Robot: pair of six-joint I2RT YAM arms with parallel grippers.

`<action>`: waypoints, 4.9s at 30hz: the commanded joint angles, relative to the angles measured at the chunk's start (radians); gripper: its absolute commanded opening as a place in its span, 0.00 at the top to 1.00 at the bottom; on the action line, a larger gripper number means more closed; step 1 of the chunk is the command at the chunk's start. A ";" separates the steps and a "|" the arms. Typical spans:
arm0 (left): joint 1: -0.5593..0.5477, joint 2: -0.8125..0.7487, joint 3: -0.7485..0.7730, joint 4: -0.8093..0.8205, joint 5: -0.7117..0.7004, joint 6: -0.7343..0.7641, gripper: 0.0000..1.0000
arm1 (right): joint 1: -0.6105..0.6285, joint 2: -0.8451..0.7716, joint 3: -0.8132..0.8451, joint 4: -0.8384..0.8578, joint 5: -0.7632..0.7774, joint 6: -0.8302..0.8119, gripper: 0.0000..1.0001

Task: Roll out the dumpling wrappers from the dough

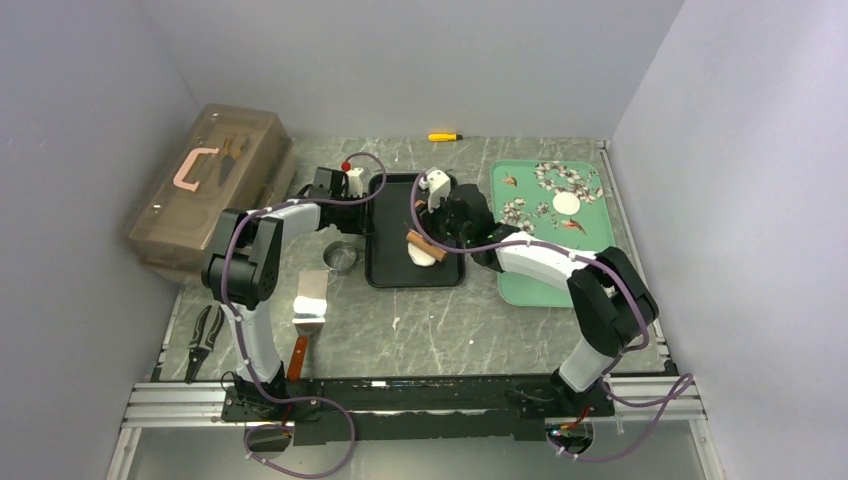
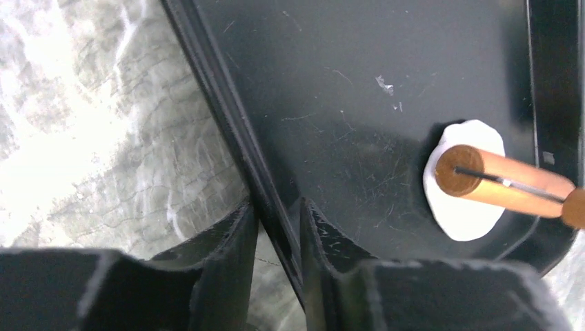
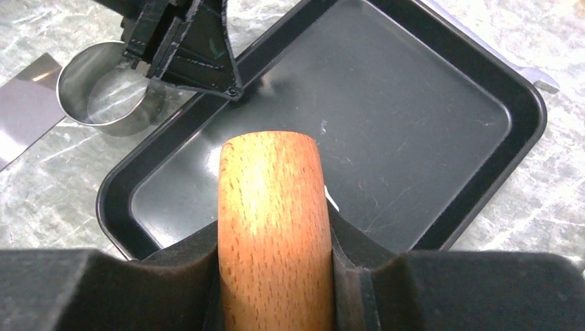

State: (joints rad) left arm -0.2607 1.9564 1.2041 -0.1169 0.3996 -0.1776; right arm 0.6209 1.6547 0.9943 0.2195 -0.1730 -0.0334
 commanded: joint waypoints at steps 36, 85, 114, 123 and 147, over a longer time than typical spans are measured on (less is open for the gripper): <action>0.058 0.006 -0.093 0.068 0.049 -0.151 1.00 | 0.047 -0.096 -0.112 0.216 0.253 -0.064 1.00; 0.064 0.010 -0.090 0.062 0.074 -0.156 1.00 | 0.088 0.138 -0.127 0.126 0.215 -0.123 1.00; 0.066 0.022 -0.082 0.057 0.089 -0.157 1.00 | 0.097 -0.004 -0.082 0.238 -0.094 -0.048 1.00; 0.066 0.023 -0.080 0.054 0.087 -0.156 1.00 | 0.064 0.087 -0.118 0.245 0.029 -0.104 1.00; 0.066 0.030 -0.078 0.052 0.084 -0.152 1.00 | 0.105 -0.045 -0.035 0.203 0.060 -0.188 1.00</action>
State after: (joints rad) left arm -0.1997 1.9598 1.1339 0.0013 0.5007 -0.3569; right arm 0.6636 1.7199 0.8894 0.4328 -0.0284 -0.2138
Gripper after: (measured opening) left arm 0.037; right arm 0.320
